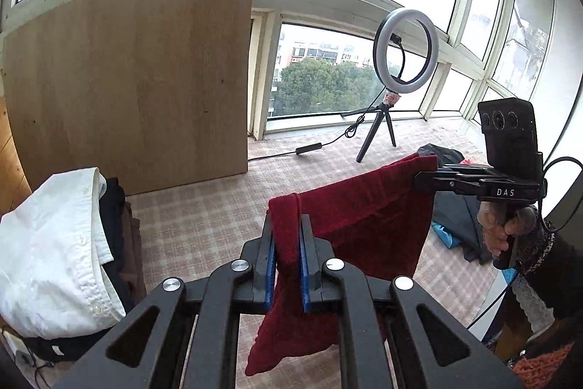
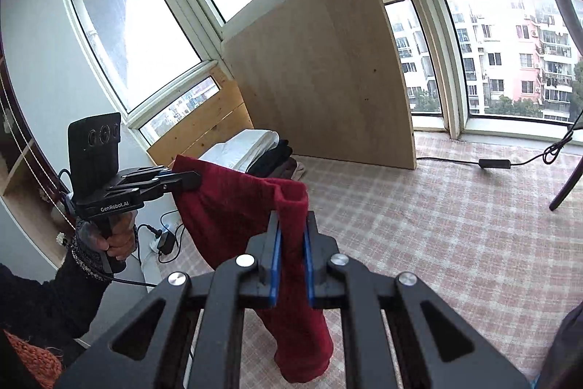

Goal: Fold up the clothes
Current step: 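Carry the folded garment with both grippers to the clothes stack by the wooden board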

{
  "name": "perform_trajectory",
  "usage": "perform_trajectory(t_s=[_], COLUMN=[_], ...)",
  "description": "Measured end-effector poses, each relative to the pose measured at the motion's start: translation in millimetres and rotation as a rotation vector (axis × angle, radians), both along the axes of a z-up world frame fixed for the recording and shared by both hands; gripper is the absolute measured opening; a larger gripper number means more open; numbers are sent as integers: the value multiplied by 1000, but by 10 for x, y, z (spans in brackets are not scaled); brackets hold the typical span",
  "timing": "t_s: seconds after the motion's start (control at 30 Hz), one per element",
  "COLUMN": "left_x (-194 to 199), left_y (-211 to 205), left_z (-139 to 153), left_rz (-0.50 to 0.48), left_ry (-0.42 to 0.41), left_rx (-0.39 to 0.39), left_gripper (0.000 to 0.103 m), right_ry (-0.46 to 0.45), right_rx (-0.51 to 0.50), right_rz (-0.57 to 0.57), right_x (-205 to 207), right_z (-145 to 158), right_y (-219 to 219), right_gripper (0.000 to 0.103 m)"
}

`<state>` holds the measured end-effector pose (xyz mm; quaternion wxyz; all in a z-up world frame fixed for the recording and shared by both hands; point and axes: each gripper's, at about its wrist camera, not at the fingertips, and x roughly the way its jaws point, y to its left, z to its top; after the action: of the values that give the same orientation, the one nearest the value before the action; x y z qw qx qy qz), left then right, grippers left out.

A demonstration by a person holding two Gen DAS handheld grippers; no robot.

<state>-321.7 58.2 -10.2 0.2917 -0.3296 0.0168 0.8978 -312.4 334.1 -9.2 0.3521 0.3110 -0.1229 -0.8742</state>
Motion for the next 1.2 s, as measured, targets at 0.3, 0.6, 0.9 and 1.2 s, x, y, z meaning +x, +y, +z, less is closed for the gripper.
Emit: perform_trajectory(t_s=[0.3, 0.6, 0.9, 1.2], left_x=[382, 656, 168, -1403], left_y=[-311, -1329, -2531, -3102], left_z=[663, 1032, 898, 153], left_rz=[100, 225, 271, 256], left_ry=[159, 226, 200, -5], left_rx=[-33, -84, -72, -78], left_gripper=[10, 10, 10, 10], right_ry=[208, 249, 188, 46], right_rx=[29, -19, -64, 17], right_rz=[73, 225, 263, 130], right_x=[270, 276, -372, -1727], right_z=[896, 1214, 1061, 452], right_y=[-432, -1438, -2709, -3639], right_gripper=[10, 10, 10, 10])
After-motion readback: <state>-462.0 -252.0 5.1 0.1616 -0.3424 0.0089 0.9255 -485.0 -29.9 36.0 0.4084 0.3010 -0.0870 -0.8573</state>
